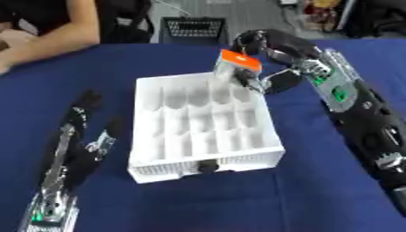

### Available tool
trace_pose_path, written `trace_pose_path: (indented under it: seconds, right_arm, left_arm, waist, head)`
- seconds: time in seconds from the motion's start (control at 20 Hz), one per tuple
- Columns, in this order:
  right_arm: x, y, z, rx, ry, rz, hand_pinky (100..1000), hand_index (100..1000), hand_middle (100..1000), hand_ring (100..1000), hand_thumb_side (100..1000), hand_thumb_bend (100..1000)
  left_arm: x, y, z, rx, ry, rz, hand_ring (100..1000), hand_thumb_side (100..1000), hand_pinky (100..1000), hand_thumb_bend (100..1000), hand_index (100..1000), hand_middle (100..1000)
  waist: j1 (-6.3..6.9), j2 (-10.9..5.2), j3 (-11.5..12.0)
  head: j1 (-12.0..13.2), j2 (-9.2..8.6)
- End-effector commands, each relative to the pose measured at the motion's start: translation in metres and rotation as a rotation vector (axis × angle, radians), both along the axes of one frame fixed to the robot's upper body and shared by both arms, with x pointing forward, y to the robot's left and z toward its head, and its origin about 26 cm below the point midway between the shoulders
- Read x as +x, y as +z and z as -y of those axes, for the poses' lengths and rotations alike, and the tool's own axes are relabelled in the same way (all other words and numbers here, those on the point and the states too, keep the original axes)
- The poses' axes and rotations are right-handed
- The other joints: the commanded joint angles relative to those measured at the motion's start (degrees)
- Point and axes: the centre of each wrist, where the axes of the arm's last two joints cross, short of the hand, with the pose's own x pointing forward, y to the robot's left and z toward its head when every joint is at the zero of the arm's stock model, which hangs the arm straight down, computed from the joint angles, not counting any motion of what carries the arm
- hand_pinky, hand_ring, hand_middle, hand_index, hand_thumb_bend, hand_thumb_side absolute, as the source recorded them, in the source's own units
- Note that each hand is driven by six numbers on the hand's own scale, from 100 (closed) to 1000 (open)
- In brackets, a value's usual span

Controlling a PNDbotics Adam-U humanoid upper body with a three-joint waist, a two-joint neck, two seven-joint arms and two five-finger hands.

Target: Pick up objects on the table and place them in the box.

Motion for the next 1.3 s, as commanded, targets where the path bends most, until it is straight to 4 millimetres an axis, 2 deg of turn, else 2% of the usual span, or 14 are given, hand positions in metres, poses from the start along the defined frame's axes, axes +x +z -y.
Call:
trace_pose_path:
  seconds: [0.05, 0.45, 0.9, 1.05, 1.25, 1.3]
  right_arm:
    - [0.000, 0.014, -0.005, -0.107, 0.067, 0.033, 999, 1000, 978, 939, 907, 270]
    - [-0.003, 0.012, -0.004, -0.145, 0.077, 0.017, 1000, 1000, 999, 965, 940, 315]
    - [-0.005, 0.017, 0.002, -0.155, 0.075, 0.034, 1000, 1000, 989, 964, 925, 316]
    - [-0.011, 0.021, 0.015, -0.133, 0.068, 0.054, 1000, 1000, 971, 950, 904, 304]
    - [-0.026, 0.031, 0.047, -0.060, 0.012, 0.073, 1000, 995, 932, 918, 869, 278]
    - [-0.032, 0.031, 0.061, -0.030, -0.025, 0.072, 1000, 992, 925, 912, 864, 274]
  left_arm:
    - [0.000, 0.005, 0.001, -0.001, -0.012, 0.018, 931, 681, 1000, 754, 1000, 912]
    - [0.000, 0.005, 0.001, -0.001, -0.011, 0.020, 932, 680, 1000, 753, 1000, 912]
    - [0.000, 0.005, 0.000, 0.000, -0.007, 0.019, 932, 680, 1000, 752, 1000, 912]
    - [0.000, 0.005, 0.000, 0.001, -0.003, 0.020, 932, 678, 1000, 753, 1000, 912]
    - [0.001, 0.005, -0.001, 0.000, 0.005, 0.022, 932, 679, 1000, 753, 1000, 913]
    - [0.001, 0.005, -0.002, 0.000, 0.008, 0.023, 932, 679, 1000, 753, 1000, 913]
  waist:
    - [0.05, -0.76, 0.0]
    - [0.04, -0.84, -0.1]
    - [-0.03, -0.89, -0.3]
    - [-0.15, -0.94, -0.4]
    - [-0.33, -0.93, -0.6]
    - [-0.36, -0.88, -0.8]
  head:
    - [-0.7, -0.61]
    - [-0.9, -0.66]
    - [-0.7, -0.68]
    - [-0.2, -0.79]
    - [0.8, -1.00]
    - [1.3, -1.11]
